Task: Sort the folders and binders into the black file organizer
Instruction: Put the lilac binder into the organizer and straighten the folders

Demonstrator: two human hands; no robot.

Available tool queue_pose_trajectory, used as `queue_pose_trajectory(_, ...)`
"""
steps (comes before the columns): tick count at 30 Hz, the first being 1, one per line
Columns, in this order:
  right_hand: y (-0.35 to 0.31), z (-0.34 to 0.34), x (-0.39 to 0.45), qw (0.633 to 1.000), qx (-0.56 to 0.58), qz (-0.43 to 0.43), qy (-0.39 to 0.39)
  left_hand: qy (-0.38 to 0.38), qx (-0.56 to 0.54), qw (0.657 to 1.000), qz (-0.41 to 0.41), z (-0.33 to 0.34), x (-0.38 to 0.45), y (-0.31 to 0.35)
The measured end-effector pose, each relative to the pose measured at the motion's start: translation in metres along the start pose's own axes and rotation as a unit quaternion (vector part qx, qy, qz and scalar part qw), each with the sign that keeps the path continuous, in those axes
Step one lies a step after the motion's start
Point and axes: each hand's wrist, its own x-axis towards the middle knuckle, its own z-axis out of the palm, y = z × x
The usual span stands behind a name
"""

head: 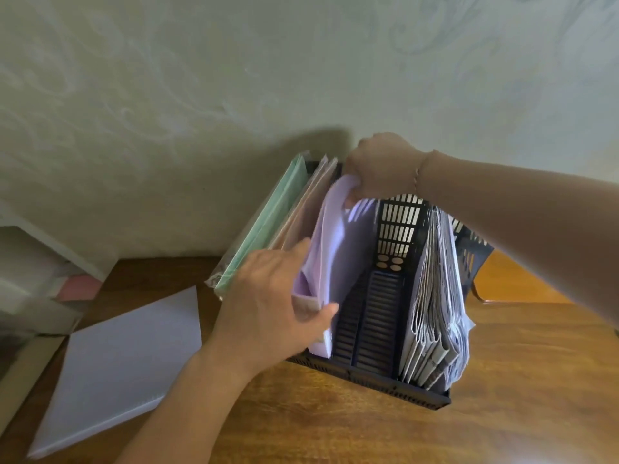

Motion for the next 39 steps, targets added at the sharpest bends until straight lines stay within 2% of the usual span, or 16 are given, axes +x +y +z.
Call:
queue_pose_trajectory(6,0.006,0.007,-0.001,0.995,-0.081,-0.057,0.022,0.046,0.047,0.998,0.023,0.008,-0.003,-0.006)
queue_pose_trajectory(11,0.006,-0.005,-0.004,0.984,-0.138,-0.114,-0.014,0.057,0.050,0.995,0.065,0.012,-0.005,-0.003)
queue_pose_trajectory(13,0.003,-0.006,-0.004,0.976,-0.174,-0.118,-0.058,0.025,0.067,0.994,0.087,0.012,-0.003,-0.004)
queue_pose_trajectory(18,-0.017,-0.012,0.007,0.943,-0.207,-0.089,-0.244,-0.140,0.151,0.974,0.091,0.005,0.008,-0.007)
queue_pose_trajectory(21,-0.027,-0.024,0.003,0.955,-0.145,-0.134,-0.220,-0.137,0.093,0.979,0.119,-0.011,0.012,-0.024)
queue_pose_trajectory(23,-0.043,-0.036,-0.012,0.968,-0.102,-0.148,-0.178,-0.065,-0.037,0.994,0.085,-0.027,0.011,-0.043)
queue_pose_trajectory(24,-0.053,-0.042,-0.022,0.970,-0.110,-0.151,-0.153,-0.008,-0.119,0.992,0.032,-0.035,0.009,-0.054)
queue_pose_trajectory(26,-0.069,-0.049,-0.047,0.978,-0.128,-0.149,-0.077,0.058,-0.251,0.958,-0.126,-0.044,0.012,-0.078)
queue_pose_trajectory(27,-0.075,-0.054,-0.063,0.988,-0.082,-0.131,-0.021,0.039,-0.317,0.926,-0.200,-0.046,0.017,-0.088)
queue_pose_trajectory(29,-0.094,-0.066,-0.100,0.984,0.149,-0.025,0.096,-0.067,-0.445,0.845,-0.288,-0.041,0.027,-0.107)
queue_pose_trajectory(31,-0.128,-0.061,-0.141,0.891,0.393,0.088,0.210,-0.155,-0.509,0.791,-0.300,-0.025,0.030,-0.124)
queue_pose_trajectory(33,-0.174,-0.027,-0.171,0.786,0.531,0.173,0.265,-0.232,-0.531,0.773,-0.258,-0.003,0.022,-0.136)
queue_pose_trajectory(34,-0.196,-0.001,-0.179,0.751,0.565,0.223,0.260,-0.232,-0.547,0.763,-0.254,0.008,0.016,-0.138)
queue_pose_trajectory(36,-0.228,0.056,-0.183,0.731,0.570,0.327,0.182,-0.164,-0.627,0.685,-0.334,0.037,0.000,-0.144)
queue_pose_trajectory(37,-0.236,0.082,-0.181,0.733,0.558,0.368,0.123,-0.124,-0.626,0.673,-0.375,0.056,-0.010,-0.145)
queue_pose_trajectory(39,-0.241,0.122,-0.174,0.749,0.517,0.413,0.031,-0.101,-0.590,0.683,-0.418,0.089,-0.034,-0.142)
